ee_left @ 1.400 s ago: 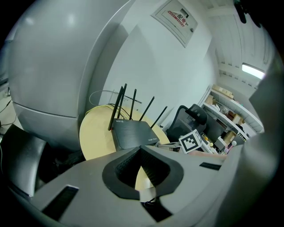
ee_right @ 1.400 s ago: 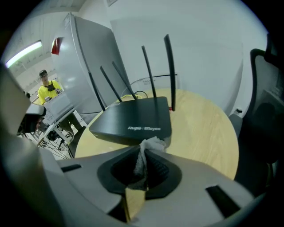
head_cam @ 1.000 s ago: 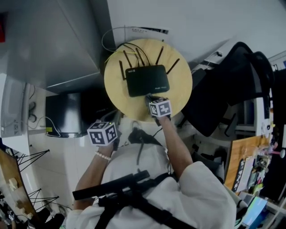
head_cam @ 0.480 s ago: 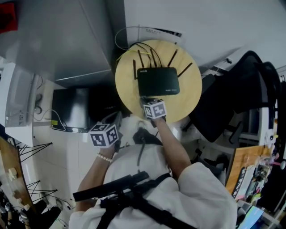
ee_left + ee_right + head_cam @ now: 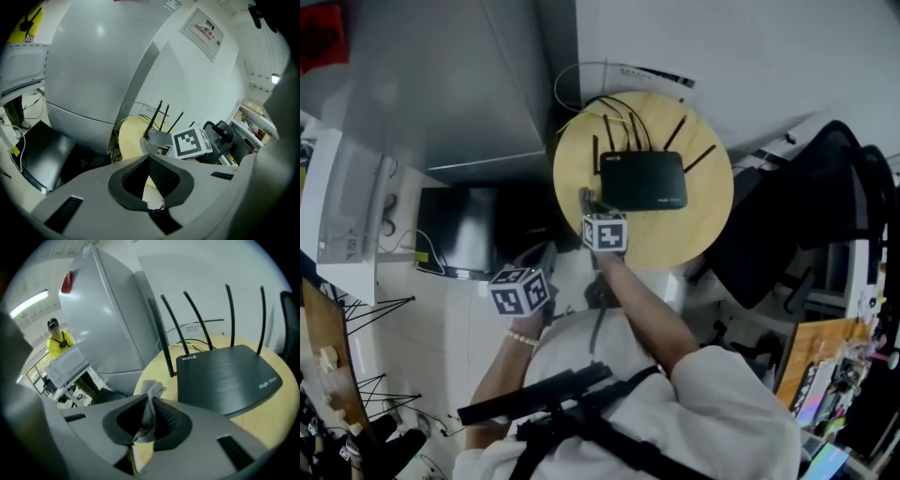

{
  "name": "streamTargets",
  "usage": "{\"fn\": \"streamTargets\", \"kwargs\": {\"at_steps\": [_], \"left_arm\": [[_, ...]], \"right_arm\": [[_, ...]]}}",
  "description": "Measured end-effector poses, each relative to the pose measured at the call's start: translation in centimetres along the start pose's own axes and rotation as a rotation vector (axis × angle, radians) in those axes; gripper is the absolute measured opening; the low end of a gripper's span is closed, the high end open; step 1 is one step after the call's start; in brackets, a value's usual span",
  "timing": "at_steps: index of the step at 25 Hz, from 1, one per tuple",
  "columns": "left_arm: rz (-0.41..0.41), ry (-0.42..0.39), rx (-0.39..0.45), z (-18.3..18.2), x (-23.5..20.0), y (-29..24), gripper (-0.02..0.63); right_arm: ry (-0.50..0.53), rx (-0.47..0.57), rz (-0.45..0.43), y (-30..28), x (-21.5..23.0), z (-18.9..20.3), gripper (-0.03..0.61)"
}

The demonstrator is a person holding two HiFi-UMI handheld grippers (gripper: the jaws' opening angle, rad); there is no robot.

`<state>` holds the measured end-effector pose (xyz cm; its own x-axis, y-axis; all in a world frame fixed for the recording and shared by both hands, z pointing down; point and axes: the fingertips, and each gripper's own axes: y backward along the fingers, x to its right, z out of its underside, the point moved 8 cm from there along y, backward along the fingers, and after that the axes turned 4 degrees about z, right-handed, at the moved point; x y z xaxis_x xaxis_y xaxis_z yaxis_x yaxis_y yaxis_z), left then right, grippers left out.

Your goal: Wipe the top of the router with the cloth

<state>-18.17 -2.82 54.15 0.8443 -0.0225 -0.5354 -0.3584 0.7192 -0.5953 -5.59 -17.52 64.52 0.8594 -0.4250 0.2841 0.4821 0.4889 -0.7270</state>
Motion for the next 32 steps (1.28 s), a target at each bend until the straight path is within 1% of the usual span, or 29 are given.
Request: {"fn": "streamTargets", "kwargs": {"at_steps": [2,6,7,9,12,16,19,21,22,24,26,32], "left_arm": [[-0.008,0.005,0.006,-0.3,-0.2,0.0,-0.005],[-0.024,0.022,0.017,-0.6,-0.9,0.0,-0.005],[-0.027,0.027,0.018,-0.7,-1.0,0.0,-0.005],[-0.032,0.035,0.019,-0.8,-1.2,-0.1,-0.005],[-0.038,0.04,0.018,-1.0,-1.4,0.0,-0.005],[-0.041,0.048,0.013,-0.9,-1.5,0.0,-0.005],[-0.033,0.042,0.007,-1.2,-1.4,-0.1,-0.005],[-0.025,0.036,-0.004,-1.3,-1.3,-0.4,-0.005],[-0.022,0.031,-0.012,-1.3,-1.2,-0.6,-0.005],[-0.012,0.018,-0.03,-1.2,-1.0,-0.9,-0.005],[0.003,0.006,-0.043,-1.2,-0.6,-1.0,-0.005],[0.048,-0.033,-0.077,0.0,0.3,-0.2,-0.005]], "right_arm": [[-0.095,0.007,0.048,-0.8,0.2,-1.1,0.041],[-0.359,0.001,0.141,-2.1,1.2,-2.2,0.041],[-0.403,0.004,0.16,-2.4,1.3,-2.3,0.041],[-0.453,0.008,0.183,-3.0,1.3,-2.5,0.041],[-0.532,-0.001,0.152,-4.0,0.6,-2.8,0.041],[-0.556,-0.018,0.18,-5.0,0.9,-3.3,0.04],[-0.542,-0.055,0.242,-4.0,1.5,-2.6,0.041],[-0.546,-0.04,0.202,-3.4,1.2,-2.2,0.041],[-0.54,-0.032,0.198,-3.0,1.2,-1.9,0.041],[-0.513,-0.022,0.223,-1.8,1.7,-1.3,0.041],[-0.497,-0.025,0.225,-0.7,1.6,-0.5,0.041],[-0.519,-0.011,0.229,1.8,1.8,2.6,0.041]]}}
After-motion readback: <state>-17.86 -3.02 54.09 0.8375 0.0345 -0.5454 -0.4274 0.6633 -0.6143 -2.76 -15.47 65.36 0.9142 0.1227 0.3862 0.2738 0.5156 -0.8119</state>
